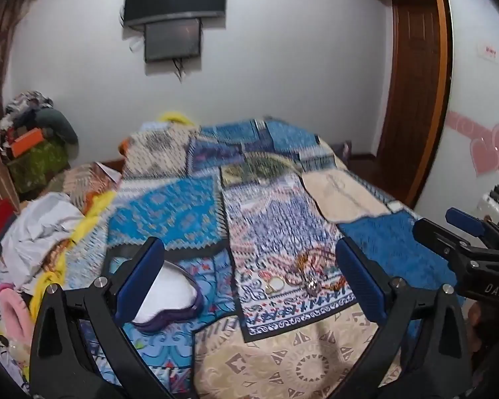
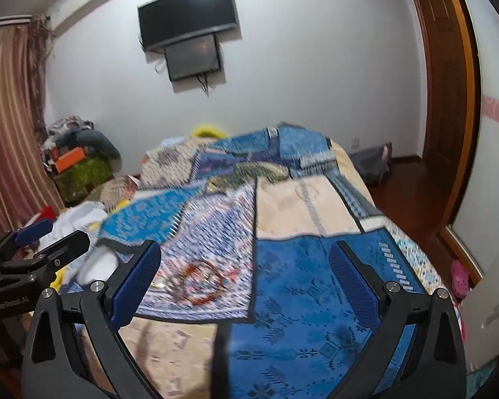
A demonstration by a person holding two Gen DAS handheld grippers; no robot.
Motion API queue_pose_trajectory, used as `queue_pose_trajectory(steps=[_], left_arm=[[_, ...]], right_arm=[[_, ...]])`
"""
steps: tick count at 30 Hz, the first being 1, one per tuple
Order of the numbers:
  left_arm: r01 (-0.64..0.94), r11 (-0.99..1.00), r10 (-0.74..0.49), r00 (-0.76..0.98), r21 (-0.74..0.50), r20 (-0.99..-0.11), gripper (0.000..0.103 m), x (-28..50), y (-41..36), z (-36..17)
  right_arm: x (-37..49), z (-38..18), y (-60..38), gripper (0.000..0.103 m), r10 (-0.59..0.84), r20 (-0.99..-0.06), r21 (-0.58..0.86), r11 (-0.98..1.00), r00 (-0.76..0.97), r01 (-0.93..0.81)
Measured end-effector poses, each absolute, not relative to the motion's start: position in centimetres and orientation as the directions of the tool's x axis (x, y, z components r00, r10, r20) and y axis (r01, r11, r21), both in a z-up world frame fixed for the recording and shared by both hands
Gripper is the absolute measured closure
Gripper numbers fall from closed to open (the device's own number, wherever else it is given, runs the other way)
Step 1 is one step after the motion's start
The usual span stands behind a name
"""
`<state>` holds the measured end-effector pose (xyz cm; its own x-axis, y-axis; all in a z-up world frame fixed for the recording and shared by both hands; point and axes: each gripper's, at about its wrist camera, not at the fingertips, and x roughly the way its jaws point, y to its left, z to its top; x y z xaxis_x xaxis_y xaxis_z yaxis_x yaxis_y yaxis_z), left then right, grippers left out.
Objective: Organize jewelry
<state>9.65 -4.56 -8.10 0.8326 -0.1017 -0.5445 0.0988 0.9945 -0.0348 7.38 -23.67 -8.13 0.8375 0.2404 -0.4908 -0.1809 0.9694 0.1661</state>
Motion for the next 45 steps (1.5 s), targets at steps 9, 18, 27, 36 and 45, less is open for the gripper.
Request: queue_pose_trajectory(steps=[9, 18, 27, 36, 45], left_arm=[[0.161, 0.981, -0.190, 0.724, -0.105, -0.663, 0.019, 12.2, -6.6, -12.7], [0.265, 0.942, -0.330, 0.620, -0.206, -0.712, 0.047, 13.4, -7.6, -14.5], [0.309, 0.926, -0.363, 0.576, -0.216, -0.732, 0.072, 14.6, -8.8, -16.1], [0.286, 0.930, -0.360, 0.587, -0.230, -0.725, 0.088, 15.6, -8.2, -16.6], [0.273, 0.929, -0.369, 0.622, -0.250, -0.691, 0.089, 14.5, -6.8, -15.3]], right_arm=[[8.9, -11.1, -23.2, 0.020, 0.270, -0.590, 0.142, 0.962, 0.761, -0.231], [10.2, -12.8, -22.6, 0.049, 0.352, -0.624, 0.186, 0.934, 0.698, -0.305], [10.8, -13.0, -22.8, 0.066, 0.403, -0.633, 0.235, 0.913, 0.661, -0.332], [11.2, -12.8, -21.5, 0.066, 0.430, -0.646, 0.236, 0.898, 0.630, -0.371], [11.4, -12.9, -20.9, 0.066, 0.433, -0.673, 0.247, 0.896, 0.600, -0.370]])
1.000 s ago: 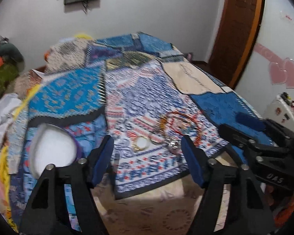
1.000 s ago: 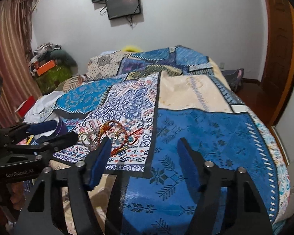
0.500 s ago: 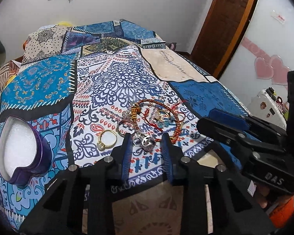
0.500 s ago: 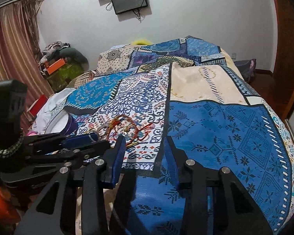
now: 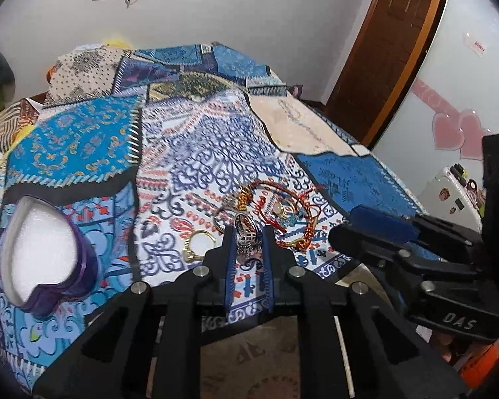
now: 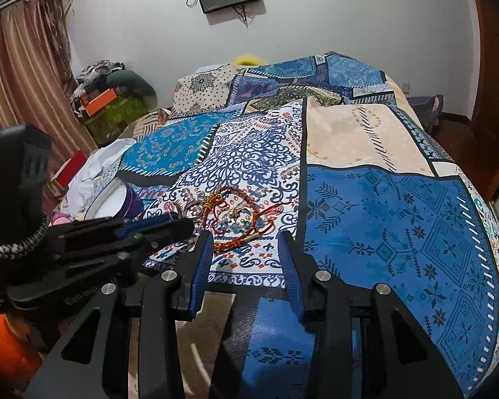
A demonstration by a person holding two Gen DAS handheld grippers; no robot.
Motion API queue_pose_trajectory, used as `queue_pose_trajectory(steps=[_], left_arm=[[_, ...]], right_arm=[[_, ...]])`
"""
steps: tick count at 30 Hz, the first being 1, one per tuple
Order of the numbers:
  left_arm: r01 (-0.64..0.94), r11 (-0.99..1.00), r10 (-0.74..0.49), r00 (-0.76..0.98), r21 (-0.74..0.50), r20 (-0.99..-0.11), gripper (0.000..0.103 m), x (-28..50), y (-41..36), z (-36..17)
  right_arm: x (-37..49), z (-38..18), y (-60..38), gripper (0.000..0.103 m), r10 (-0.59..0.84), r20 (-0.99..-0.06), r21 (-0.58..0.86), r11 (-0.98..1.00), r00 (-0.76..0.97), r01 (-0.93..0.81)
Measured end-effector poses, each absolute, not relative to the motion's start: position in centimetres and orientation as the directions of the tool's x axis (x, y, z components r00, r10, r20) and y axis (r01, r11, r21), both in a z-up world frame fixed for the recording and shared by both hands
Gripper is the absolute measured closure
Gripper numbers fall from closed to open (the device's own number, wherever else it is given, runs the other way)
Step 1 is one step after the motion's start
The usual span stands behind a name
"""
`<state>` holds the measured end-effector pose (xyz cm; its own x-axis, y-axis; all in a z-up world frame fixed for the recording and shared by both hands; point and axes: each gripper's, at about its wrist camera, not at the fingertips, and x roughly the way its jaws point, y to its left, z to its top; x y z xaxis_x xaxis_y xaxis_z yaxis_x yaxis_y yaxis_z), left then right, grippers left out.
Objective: Organize jewelry
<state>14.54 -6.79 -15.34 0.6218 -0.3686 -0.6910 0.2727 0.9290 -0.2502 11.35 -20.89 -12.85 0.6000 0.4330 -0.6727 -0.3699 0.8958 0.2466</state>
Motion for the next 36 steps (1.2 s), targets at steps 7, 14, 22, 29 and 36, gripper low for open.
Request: queue_pose_trajectory(steps=[7, 14, 22, 29, 36], left_arm=[[0.246, 0.941, -0.338, 0.669, -0.233, -0.661, 0.089, 13.1, -4.9, -13.9], [0.224, 0.950, -0.312, 0.701, -0.218, -0.641, 0.089, 12.7, -3.7, -13.3], [0.213, 0.950, -0.313, 0.697, -0.230, -0.645, 0.089, 13.0, -3.0, -13.9], [0.197, 0.950, -0.309, 0.693, -0.241, -0.651, 0.089, 13.2, -2.7, -14.5], [0.190, 0.949, -0.312, 0.693, -0.253, -0.650, 0.089, 13.0, -2.6, -14.7]], right_arm=[[11.5, -13.1, -19.5, 0.066, 0.428, -0.694, 0.224, 0.893, 0.579, -0.391], [12.6, -11.6, -18.9, 0.066, 0.443, -0.667, 0.225, 0.886, 0.599, -0.405], [13.7, -13.7, -17.0, 0.083, 0.409, -0.726, 0.175, 0.887, 0.553, -0.426], [13.8, -14.3, -16.9, 0.087, 0.365, -0.754, 0.119, 0.894, 0.546, -0.432], [13.9, -14.5, -16.3, 0.086, 0.332, -0.767, 0.071, 0.894, 0.549, -0.442]])
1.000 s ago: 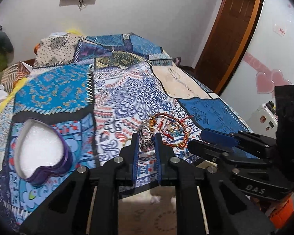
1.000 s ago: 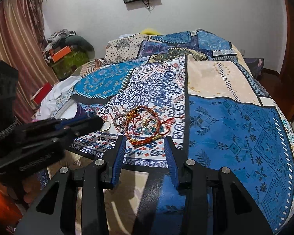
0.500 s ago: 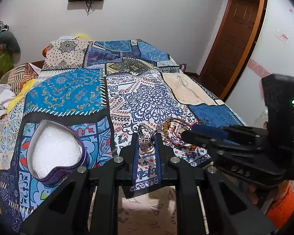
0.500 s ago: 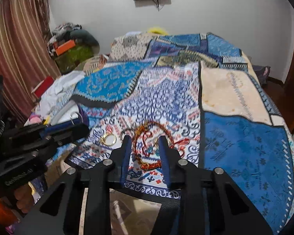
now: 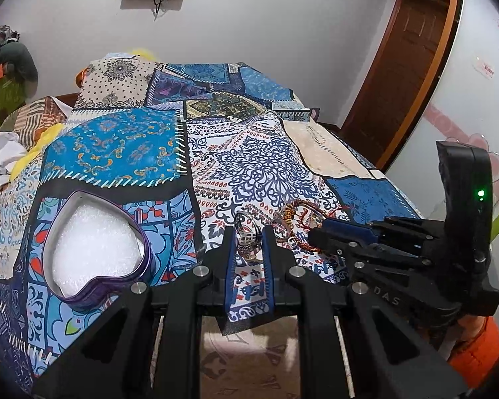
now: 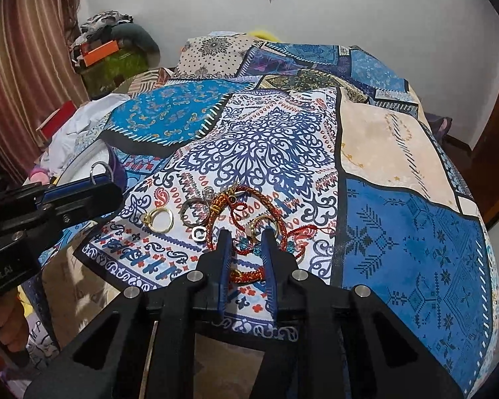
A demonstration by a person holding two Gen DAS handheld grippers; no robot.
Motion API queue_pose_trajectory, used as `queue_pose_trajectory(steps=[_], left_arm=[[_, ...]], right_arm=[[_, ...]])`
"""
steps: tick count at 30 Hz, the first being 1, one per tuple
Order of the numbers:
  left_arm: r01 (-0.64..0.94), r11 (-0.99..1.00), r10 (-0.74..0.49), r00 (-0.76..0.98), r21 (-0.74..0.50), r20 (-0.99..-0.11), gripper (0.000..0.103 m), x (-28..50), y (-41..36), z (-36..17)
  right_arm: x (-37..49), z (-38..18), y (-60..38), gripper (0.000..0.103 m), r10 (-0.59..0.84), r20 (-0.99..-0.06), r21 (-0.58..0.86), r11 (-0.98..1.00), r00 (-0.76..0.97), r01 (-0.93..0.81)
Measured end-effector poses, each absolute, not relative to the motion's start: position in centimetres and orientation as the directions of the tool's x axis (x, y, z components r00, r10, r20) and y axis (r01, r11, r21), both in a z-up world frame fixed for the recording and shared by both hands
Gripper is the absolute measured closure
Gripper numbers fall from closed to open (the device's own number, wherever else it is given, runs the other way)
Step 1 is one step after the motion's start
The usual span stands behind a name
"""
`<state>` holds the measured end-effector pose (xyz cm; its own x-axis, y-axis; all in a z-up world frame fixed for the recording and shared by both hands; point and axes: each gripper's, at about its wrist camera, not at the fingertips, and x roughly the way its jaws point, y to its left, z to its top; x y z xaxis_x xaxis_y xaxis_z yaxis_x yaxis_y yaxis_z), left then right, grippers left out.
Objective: Organize jewelry
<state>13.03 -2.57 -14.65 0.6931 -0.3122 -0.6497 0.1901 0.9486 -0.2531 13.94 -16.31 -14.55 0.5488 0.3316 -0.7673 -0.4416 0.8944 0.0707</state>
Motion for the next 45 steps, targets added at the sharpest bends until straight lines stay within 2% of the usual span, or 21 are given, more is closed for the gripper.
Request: queue_pose_trajectory(steps=[2, 6, 11, 21, 24, 27, 36, 38, 43, 45], left_arm=[[0.187, 0.949, -0.311, 0.696, -0.254, -0.648, 0.089, 12.9, -2.4, -14.5], [0.183, 0.950, -0.307, 0.701, -0.254, -0.644, 0.089, 12.6, -2.1, -14.1], [0.180, 0.950, -0.304, 0.710, -0.253, -0.636, 0.089, 12.0, -1.8, -13.5], [0.178, 0.952, -0.299, 0.726, -0.251, -0.619, 0.089, 10.9, -1.4, -12.5], [0.171, 0.952, -0.296, 0.726, -0.255, -0.620, 0.089, 10.9, -1.2, -12.4], [0.167, 0.952, -0.296, 0.723, -0.258, -0.624, 0.089, 10.9, -0.9, -12.6], [0.153, 0.952, -0.291, 0.718, -0.264, -0.633, 0.089, 11.6, -0.1, -13.3], [0.152, 0.951, -0.294, 0.716, -0.269, -0.634, 0.089, 11.9, -0.1, -13.4], [0.153, 0.952, -0.292, 0.710, -0.265, -0.641, 0.089, 12.2, -0.3, -14.0], [0.152, 0.953, -0.291, 0.706, -0.263, -0.646, 0.089, 12.3, -0.3, -14.1]], right_arm=[[13.8, -14.6, -16.2, 0.088, 0.321, -0.764, 0.053, 0.896, 0.560, -0.441], [13.7, -14.4, -16.6, 0.099, 0.324, -0.759, 0.075, 0.905, 0.565, -0.418], [13.5, -13.9, -17.3, 0.100, 0.372, -0.749, 0.145, 0.900, 0.549, -0.412], [11.6, -11.4, -16.9, 0.100, 0.398, -0.704, 0.121, 0.883, 0.588, -0.453], [12.0, -11.4, -16.5, 0.096, 0.383, -0.717, 0.099, 0.883, 0.582, -0.459], [13.1, -12.0, -16.0, 0.078, 0.339, -0.748, 0.070, 0.895, 0.570, -0.441], [14.7, -13.2, -15.9, 0.077, 0.356, -0.762, 0.101, 0.890, 0.541, -0.444], [15.0, -13.6, -16.1, 0.078, 0.337, -0.773, 0.091, 0.897, 0.537, -0.432], [15.2, -13.9, -16.6, 0.092, 0.333, -0.777, 0.092, 0.899, 0.534, -0.427], [15.2, -13.8, -16.7, 0.092, 0.332, -0.774, 0.089, 0.900, 0.539, -0.426]])
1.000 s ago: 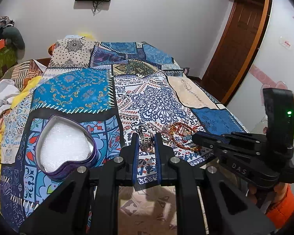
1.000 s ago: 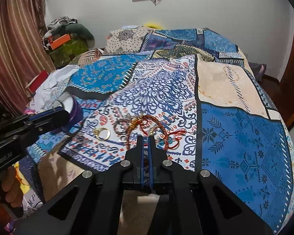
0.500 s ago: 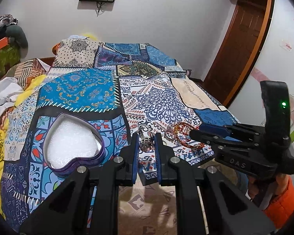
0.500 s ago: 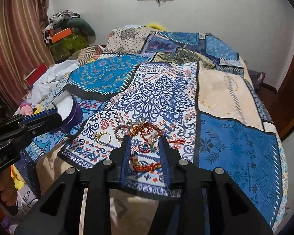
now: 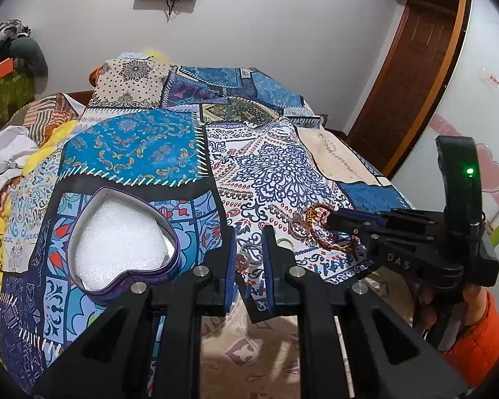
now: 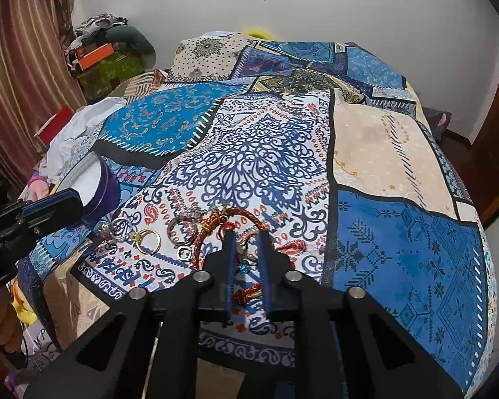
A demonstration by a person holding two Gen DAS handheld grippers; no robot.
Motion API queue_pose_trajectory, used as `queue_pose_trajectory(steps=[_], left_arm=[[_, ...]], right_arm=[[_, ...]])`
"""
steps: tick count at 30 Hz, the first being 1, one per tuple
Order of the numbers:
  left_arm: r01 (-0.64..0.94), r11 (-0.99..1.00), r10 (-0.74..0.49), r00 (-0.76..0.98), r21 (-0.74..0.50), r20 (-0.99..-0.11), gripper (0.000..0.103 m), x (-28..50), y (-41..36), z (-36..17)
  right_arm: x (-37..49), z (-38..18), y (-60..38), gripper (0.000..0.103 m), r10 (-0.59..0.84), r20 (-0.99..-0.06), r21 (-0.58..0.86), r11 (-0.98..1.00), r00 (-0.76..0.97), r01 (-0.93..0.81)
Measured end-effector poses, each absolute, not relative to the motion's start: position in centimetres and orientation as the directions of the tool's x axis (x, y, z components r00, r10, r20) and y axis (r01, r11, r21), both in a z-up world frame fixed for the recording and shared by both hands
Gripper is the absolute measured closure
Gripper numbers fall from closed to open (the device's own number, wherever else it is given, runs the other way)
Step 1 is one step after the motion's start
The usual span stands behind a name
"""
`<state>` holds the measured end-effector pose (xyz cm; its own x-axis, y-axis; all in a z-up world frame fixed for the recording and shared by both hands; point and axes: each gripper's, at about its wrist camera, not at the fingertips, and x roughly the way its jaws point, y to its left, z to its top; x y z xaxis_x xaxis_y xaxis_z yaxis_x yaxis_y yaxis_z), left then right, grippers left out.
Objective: Organize jewelry
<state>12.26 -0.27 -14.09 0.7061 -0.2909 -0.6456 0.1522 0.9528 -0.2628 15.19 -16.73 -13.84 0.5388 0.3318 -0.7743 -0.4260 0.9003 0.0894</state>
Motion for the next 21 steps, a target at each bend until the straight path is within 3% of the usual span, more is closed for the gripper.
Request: queue_pose_trajectory(steps=[9, 11, 13, 14, 21], left_arm=[[0.170, 0.957, -0.287, 0.668, -0.235, -0.686, 0.088, 11.9, -0.2, -14.8], [0.182, 0.958, -0.287, 0.655, -0.222, -0.699, 0.084, 11.8, -0.6, -15.1], [0.191, 0.958, -0.286, 0.644, -0.212, -0.710, 0.068, 11.9, -0.9, -15.4], [0.195, 0.958, -0.286, 0.640, -0.209, -0.713, 0.066, 11.9, -1.1, -15.5], [0.199, 0.959, -0.283, 0.623, -0.202, -0.729, 0.065, 13.1, -1.9, -16.2]], right_arm=[[15.0, -14.2, -15.7, 0.092, 0.310, -0.786, 0.038, 0.888, 0.536, -0.459], [15.3, -14.2, -15.9, 0.092, 0.304, -0.785, 0.037, 0.893, 0.539, -0.449], [15.2, -14.3, -15.9, 0.092, 0.308, -0.781, 0.037, 0.891, 0.543, -0.453], [15.1, -14.4, -15.9, 0.092, 0.307, -0.778, 0.030, 0.890, 0.549, -0.456], [15.0, -14.0, -16.4, 0.097, 0.336, -0.755, 0.064, 0.892, 0.564, -0.447]])
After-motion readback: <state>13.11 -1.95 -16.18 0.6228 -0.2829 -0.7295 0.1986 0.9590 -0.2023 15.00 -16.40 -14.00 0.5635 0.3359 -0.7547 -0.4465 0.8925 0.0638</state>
